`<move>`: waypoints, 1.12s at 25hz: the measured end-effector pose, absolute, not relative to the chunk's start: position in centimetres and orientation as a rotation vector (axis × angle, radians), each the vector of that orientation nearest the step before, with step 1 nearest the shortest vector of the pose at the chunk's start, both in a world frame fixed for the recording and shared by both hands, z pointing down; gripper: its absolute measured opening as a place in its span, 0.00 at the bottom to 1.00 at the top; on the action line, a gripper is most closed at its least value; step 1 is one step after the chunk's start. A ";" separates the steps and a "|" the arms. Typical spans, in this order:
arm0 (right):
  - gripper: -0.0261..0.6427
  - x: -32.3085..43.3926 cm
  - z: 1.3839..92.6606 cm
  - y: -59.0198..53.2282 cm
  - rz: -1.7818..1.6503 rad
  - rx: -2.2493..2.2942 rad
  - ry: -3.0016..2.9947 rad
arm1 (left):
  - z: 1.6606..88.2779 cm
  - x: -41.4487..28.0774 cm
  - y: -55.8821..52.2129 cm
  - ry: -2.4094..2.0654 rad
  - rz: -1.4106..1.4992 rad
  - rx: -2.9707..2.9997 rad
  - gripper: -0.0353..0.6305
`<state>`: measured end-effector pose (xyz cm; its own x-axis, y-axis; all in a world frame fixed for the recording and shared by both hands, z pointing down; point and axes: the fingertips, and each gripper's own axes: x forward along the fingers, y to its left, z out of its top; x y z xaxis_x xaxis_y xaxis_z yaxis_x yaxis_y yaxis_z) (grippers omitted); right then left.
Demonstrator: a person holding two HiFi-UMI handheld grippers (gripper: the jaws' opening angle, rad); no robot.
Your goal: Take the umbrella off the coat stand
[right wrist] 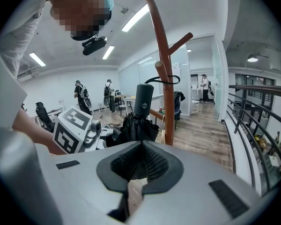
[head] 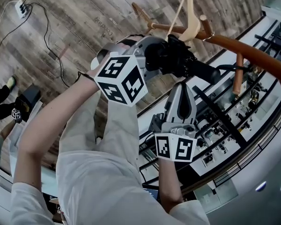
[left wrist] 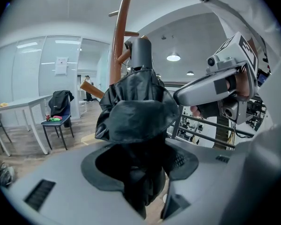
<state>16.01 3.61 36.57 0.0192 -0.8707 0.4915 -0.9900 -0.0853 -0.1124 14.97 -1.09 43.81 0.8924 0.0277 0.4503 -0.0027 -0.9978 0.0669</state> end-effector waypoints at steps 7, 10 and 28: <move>0.09 16.5 33.2 6.5 0.614 2.077 -1.924 | 40.4 15.2 1.5 0.026 0.694 3.009 0.41; 0.09 17.0 32.0 7.4 0.602 2.088 -1.928 | 39.4 15.5 2.5 0.033 0.698 3.001 0.41; 0.09 18.6 25.9 8.8 0.557 2.190 -1.918 | 34.2 14.7 5.9 0.035 0.673 2.923 0.41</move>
